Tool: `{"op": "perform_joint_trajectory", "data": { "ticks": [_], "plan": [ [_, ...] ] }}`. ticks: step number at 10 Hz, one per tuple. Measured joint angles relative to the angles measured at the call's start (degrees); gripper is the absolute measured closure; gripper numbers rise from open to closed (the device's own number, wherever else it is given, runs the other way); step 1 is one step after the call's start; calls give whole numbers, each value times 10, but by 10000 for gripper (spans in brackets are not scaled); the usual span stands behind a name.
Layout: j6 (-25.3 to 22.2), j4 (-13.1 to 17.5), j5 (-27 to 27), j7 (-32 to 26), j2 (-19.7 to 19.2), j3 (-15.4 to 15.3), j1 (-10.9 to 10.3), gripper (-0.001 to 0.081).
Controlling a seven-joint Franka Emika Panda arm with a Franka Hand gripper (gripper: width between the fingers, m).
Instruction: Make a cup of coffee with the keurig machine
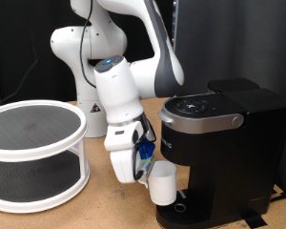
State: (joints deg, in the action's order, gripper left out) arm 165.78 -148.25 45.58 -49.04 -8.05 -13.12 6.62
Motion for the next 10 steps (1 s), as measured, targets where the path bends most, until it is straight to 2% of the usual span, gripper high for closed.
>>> {"op": "perform_joint_trajectory", "data": {
  "ticks": [10],
  "plan": [
    [3,20,-13,37,-13,-11,-4,736]
  ]
}}
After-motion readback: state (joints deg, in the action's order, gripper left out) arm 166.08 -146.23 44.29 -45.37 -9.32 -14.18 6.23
